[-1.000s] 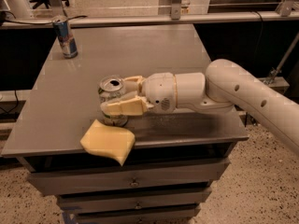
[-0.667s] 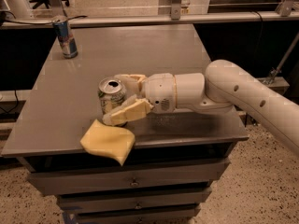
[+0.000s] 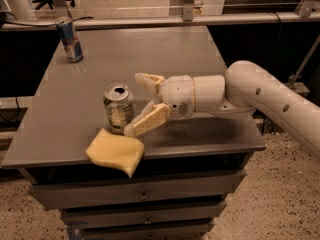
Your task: Move 7up can near sponge
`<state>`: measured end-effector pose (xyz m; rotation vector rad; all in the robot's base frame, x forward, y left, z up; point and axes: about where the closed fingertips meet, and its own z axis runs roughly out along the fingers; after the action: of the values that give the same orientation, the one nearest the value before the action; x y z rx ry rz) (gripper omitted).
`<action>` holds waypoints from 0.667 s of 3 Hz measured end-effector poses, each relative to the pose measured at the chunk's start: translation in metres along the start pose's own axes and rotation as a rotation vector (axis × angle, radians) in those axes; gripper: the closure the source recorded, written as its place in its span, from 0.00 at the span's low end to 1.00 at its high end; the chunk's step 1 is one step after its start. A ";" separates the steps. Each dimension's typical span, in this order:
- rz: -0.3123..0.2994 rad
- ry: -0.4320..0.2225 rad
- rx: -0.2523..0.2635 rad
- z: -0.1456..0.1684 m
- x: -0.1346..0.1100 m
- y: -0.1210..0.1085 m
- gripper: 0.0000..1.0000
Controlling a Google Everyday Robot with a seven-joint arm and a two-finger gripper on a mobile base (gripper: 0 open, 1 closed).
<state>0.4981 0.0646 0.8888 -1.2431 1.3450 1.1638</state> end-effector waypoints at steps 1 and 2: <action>-0.041 0.047 0.051 -0.033 0.000 -0.030 0.00; -0.115 0.118 0.147 -0.096 -0.007 -0.078 0.00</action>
Offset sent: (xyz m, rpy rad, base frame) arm 0.1417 -0.1903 0.0417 -0.2158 -0.2417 -0.2606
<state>0.5734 -0.0323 0.9033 -1.2806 1.4003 0.9072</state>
